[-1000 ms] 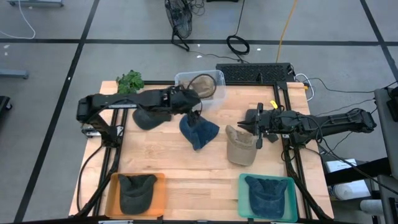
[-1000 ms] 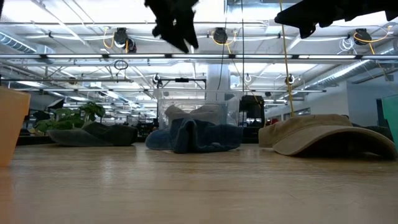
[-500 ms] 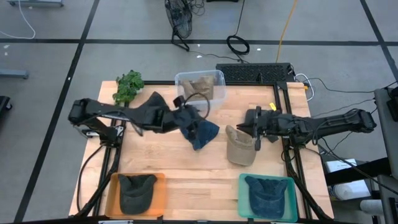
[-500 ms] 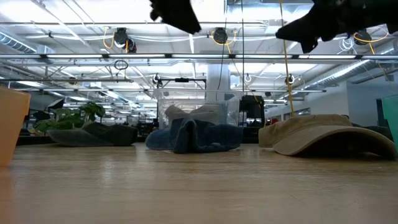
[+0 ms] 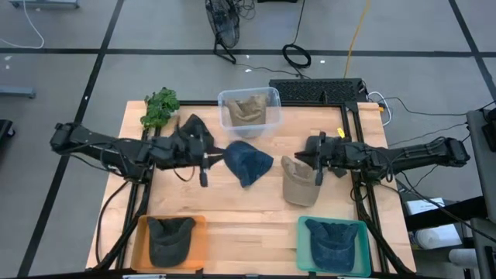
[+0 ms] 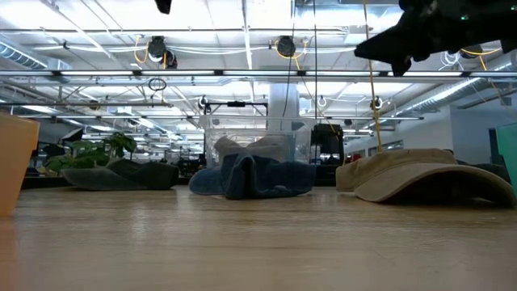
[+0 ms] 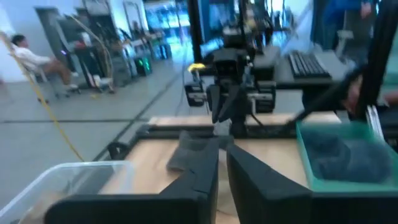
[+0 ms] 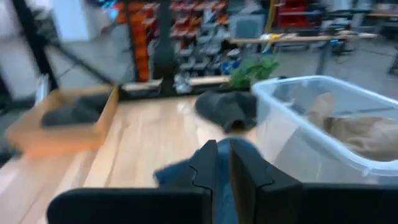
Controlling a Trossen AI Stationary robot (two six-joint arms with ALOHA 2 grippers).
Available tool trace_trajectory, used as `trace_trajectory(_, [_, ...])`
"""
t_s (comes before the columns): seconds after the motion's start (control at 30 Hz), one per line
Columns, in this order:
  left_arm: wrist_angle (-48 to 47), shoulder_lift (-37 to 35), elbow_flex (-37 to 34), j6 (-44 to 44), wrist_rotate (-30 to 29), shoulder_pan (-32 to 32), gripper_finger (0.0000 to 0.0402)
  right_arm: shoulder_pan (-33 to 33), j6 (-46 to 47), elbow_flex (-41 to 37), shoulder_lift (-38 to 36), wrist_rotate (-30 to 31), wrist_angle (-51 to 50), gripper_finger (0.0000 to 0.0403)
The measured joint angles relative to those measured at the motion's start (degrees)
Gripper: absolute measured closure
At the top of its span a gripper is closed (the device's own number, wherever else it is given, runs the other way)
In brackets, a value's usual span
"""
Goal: Pick & Place hat
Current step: Put the blue cap into the sky blue bin
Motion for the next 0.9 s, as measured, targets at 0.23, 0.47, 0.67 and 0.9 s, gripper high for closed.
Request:
trace_trajectory(0.23, [2.5, -3.8, -3.6, -1.3, 0.0, 1.8, 0.0375, -1.1, 6.2, 0.1, 8.8, -0.3, 5.2, 0.0383])
trace_trajectory(0.47, [2.4, -6.7, -3.6, -0.7, 3.4, 1.7, 0.0375, 0.1, 8.5, 7.4, 24.4, -0.5, 8.2, 0.0379])
trace_trajectory(0.67, [1.5, -9.6, -3.6, -0.3, 6.0, 1.6, 0.0376, 3.7, 10.5, 19.0, 38.7, -0.4, 8.2, 0.0334])
trace_trajectory(0.9, [-1.1, -9.9, -3.6, -1.3, 6.1, 1.6, 0.0376, 4.6, 19.2, 30.8, 55.2, 5.6, 7.0, 0.0272])
